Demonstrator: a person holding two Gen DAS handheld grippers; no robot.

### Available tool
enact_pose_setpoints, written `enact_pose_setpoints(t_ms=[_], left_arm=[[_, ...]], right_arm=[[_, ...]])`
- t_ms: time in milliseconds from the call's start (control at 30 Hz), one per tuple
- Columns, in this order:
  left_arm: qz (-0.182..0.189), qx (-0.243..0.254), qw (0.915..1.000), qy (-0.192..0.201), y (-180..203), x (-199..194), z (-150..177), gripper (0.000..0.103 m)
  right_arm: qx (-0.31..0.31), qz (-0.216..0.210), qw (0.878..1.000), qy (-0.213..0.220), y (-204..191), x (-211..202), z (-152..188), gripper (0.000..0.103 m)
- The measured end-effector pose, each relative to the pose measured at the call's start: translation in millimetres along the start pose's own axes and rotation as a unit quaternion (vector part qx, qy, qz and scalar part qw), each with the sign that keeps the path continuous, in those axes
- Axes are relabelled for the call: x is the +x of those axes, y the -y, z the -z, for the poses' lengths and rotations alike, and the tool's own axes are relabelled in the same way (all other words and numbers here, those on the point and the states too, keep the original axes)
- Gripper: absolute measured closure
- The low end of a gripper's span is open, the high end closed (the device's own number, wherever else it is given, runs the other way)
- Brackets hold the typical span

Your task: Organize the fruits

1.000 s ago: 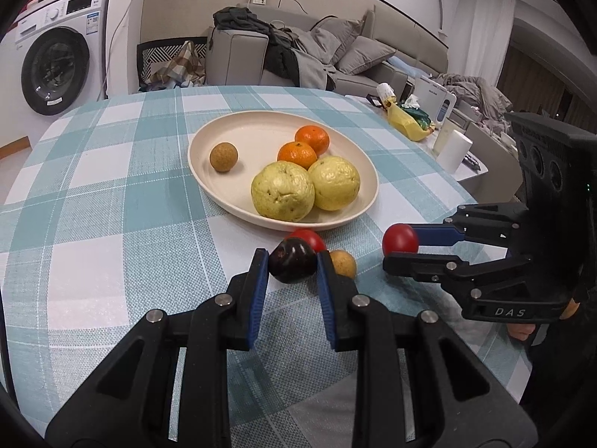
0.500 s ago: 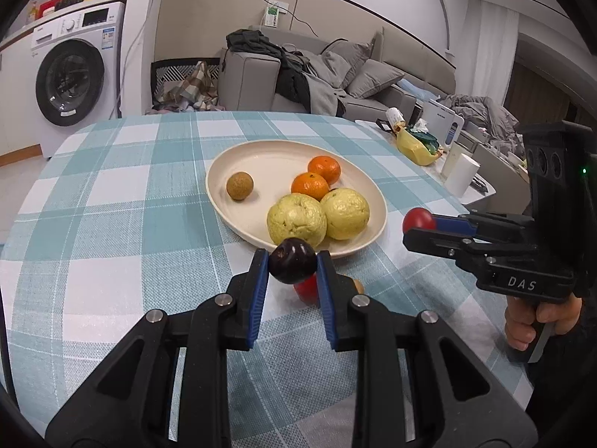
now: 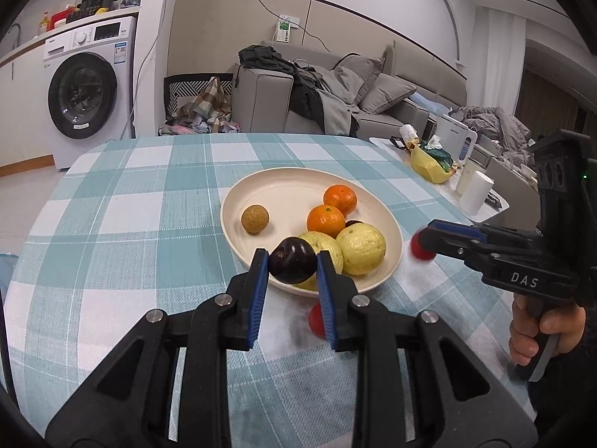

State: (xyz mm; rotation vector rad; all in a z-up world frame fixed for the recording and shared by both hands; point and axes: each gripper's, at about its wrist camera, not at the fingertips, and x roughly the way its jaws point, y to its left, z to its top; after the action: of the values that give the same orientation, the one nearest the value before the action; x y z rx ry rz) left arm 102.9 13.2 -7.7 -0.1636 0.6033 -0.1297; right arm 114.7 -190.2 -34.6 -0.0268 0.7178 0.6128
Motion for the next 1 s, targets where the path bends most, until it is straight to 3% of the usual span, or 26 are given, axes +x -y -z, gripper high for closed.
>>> enact_pose_setpoints(t_ms=[333, 767, 1000], left_arm=[[-0.025, -0.020, 0.9995, -0.003, -15, 26, -15, 0.080], [-0.024, -0.028, 0.9993, -0.004, -27, 34, -16, 0.080], [-0.017, -0.021, 0.9996, -0.002, -21, 34, -16, 0.080]], right_arm=[[0.025, 0.020, 0.999, 0.013, 8, 10, -15, 0.071], [0.061, -0.001, 0.998, -0.004, 33, 10, -10, 0.071], [0.056, 0.053, 0.997, -0.022, 45, -9, -1, 0.053]])
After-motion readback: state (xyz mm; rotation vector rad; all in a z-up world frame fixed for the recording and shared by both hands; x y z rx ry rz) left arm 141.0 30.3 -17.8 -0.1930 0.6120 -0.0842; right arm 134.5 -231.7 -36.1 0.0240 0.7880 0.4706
